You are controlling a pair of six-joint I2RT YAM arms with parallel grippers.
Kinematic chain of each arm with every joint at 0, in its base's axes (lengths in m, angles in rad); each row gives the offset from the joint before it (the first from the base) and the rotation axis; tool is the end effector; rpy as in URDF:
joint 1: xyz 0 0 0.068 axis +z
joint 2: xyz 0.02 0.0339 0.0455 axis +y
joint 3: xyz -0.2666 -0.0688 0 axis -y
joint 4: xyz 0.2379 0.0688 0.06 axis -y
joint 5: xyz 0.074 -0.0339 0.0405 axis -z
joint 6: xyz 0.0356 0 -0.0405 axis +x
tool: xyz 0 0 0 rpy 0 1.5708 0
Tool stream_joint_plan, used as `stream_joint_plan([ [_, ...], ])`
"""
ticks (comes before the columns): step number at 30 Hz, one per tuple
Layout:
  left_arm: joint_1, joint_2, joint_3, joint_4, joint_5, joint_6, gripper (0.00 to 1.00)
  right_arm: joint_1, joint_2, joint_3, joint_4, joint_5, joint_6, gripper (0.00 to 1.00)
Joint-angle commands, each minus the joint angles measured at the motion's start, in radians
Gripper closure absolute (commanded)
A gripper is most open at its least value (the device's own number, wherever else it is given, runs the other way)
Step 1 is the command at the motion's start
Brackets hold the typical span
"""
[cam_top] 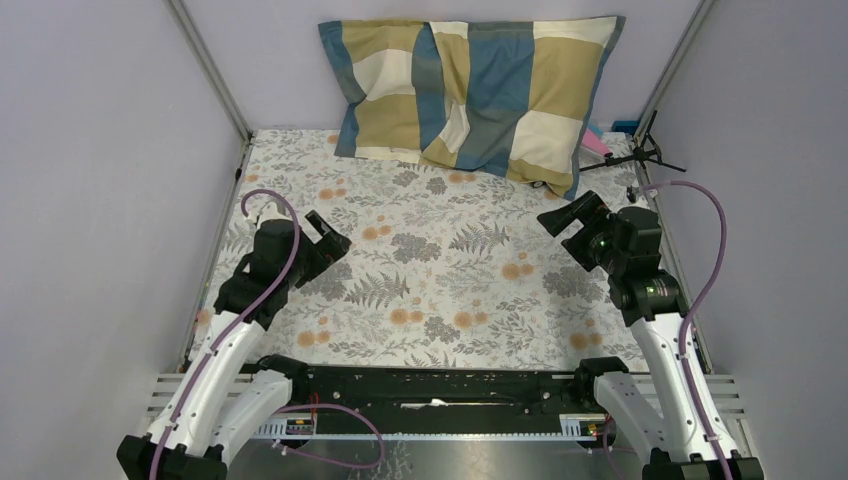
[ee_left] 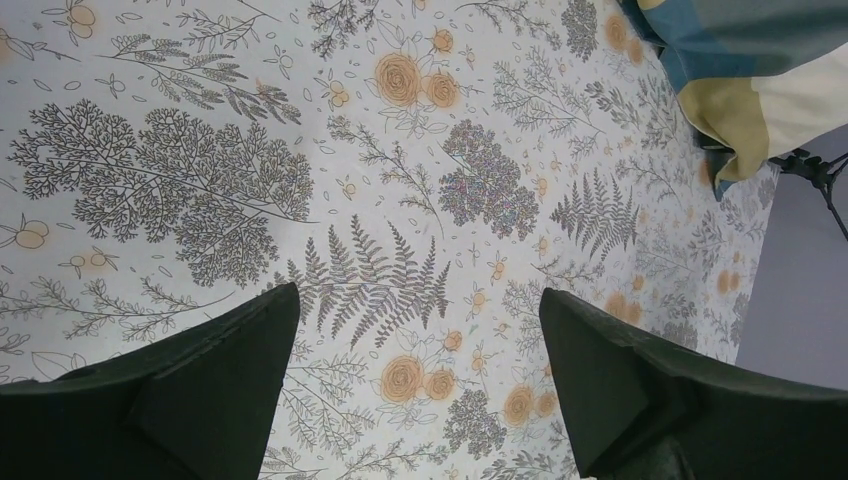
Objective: Remove the pillowcase from the pillow
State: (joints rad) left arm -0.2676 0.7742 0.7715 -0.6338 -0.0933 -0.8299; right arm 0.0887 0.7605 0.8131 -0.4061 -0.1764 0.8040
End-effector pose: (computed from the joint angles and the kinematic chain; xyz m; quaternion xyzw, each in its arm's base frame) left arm 0.1508 -0.0379 0.2942 -0.2676 0.8510 -0.1991 0.4055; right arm 0.1624 0.0207 0.3319 0.2389 0.7832 0.3110 0.4825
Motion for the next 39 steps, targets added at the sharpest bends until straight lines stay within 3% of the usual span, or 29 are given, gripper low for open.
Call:
stream_joint_plan([
  [1, -0.007, -0.022, -0.014, 0.031, 0.019, 0.022, 0.01, -0.004, 0.027, 0.024, 0.03, -0.024, 0.031, 0.0],
  [8, -0.013, -0.023, -0.067, 0.031, 0.077, 0.094, 0.01, -0.004, 0.018, -0.02, 0.137, 0.078, 0.024, 0.01],
  [11, -0.013, -0.008, -0.081, 0.022, 0.073, 0.132, 0.01, -0.005, -0.068, -0.132, 0.18, 0.288, 0.146, 0.0],
  [13, -0.015, 0.008, -0.073, 0.016, 0.066, 0.146, 0.01, -0.004, -0.092, -0.179, 0.263, 0.285, 0.178, 0.0],
  [19, -0.036, 0.062, -0.06, 0.064, 0.12, 0.167, 0.01, -0.004, 0.124, -0.086, 0.215, 0.222, 0.106, 0.0],
  [31, -0.047, 0.159, 0.049, 0.111, 0.125, 0.266, 0.01, -0.005, 0.557, 0.124, 0.505, 0.21, 0.126, 0.0],
  [35, -0.047, 0.22, 0.118, 0.101, 0.143, 0.263, 0.01, -0.004, 0.768, 0.282, 0.545, 0.237, 0.159, 0.0],
  [39, -0.047, 0.276, 0.145, 0.113, 0.248, 0.218, 0.01, -0.004, 0.94, 0.454, 0.538, 0.278, 0.186, 0.0],
])
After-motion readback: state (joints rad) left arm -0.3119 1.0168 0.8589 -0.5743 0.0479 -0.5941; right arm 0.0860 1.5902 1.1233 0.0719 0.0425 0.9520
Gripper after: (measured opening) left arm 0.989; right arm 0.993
